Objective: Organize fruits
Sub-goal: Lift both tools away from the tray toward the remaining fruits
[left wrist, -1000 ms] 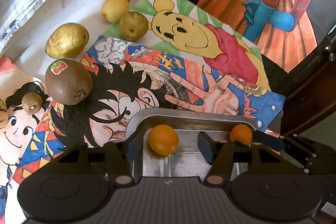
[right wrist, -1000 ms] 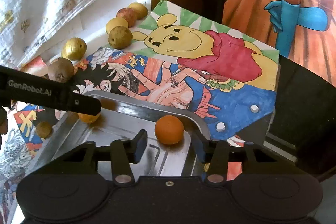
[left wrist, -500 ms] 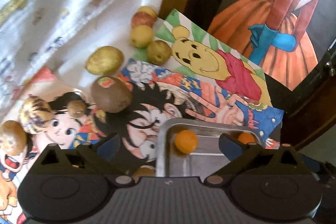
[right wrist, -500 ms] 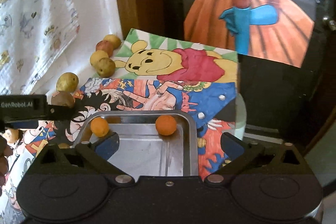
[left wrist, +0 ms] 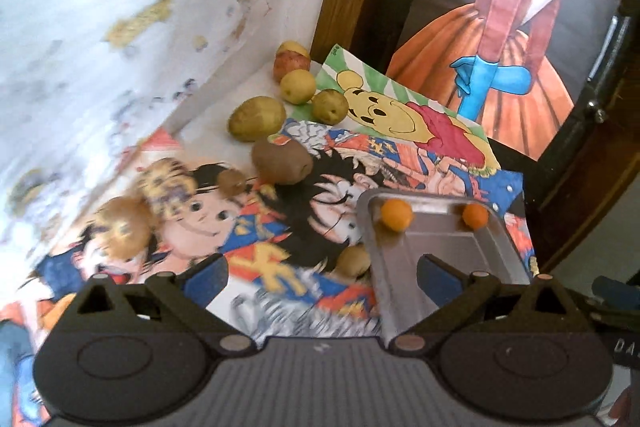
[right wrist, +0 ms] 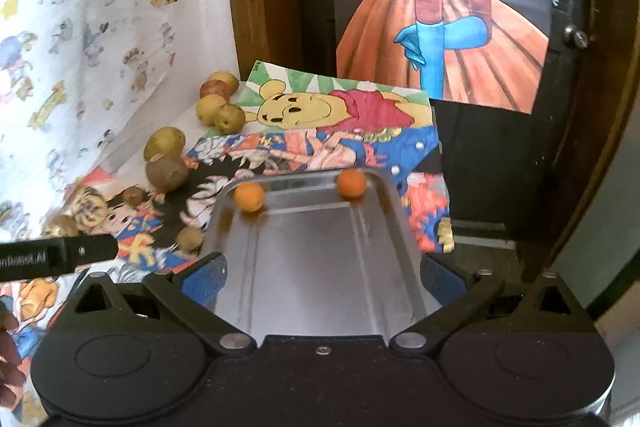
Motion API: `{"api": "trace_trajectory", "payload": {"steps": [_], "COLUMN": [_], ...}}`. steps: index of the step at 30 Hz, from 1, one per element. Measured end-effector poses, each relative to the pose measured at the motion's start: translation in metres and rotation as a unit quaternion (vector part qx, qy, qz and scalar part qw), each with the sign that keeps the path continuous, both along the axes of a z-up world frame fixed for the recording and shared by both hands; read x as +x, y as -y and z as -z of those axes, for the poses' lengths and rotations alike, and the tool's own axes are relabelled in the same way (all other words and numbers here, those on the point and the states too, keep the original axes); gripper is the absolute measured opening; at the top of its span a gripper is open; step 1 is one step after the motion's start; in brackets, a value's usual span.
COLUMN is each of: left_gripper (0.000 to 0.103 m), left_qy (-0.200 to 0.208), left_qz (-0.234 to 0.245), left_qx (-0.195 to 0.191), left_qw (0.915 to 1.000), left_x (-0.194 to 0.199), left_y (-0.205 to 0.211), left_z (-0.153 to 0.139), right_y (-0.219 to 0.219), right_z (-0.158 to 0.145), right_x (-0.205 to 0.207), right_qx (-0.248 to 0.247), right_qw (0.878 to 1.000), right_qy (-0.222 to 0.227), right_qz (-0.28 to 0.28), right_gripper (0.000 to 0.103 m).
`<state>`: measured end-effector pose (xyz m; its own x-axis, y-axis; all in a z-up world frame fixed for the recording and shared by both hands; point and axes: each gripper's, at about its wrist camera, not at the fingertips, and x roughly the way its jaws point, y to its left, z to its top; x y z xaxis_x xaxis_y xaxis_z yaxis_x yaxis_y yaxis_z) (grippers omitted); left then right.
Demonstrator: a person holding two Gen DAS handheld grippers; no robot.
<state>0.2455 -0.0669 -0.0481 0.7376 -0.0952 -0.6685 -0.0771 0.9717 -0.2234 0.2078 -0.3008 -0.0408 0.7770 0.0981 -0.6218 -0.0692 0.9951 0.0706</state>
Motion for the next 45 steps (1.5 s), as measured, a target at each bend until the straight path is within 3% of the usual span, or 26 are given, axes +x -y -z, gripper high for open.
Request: {"api": "trace_trajectory", "payload": {"steps": [12,23,33,45], "left_gripper": [0.102,0.102,0.102,0.102], "left_qy": [-0.018,-0.031,-0.046,-0.064], "left_qz": [0.031,0.057,0.059,0.024], "left_qx": [0.011,0.046,0.056,0.063], "left_qw": [0.9993,0.9968,0.9956,0.9957], "left_x": [-0.082,-0.118,-0.131,-0.133], "left_y": [-0.036,-0.049,-0.057,-0.074], "left_z": [0.011,0.021,0.028,0.031], "right_y": [-0.026,-0.036,-0.055,-0.083], "right_z": [0.016,0.034,0.044,0.052], "right_x": [-0.079,-0.112,-0.115,-0.099], "right_qx": [0.000,0.006,0.021,0.035], "right_qw": [0.999,0.998,0.996,0.990], "right_qy": [-0.029,-0.060,-0.086,-0.116], "right_qz": [0.031,0.034,0.001,-0.077], "right_gripper": [0.102,0.102,0.102,0.102]}}
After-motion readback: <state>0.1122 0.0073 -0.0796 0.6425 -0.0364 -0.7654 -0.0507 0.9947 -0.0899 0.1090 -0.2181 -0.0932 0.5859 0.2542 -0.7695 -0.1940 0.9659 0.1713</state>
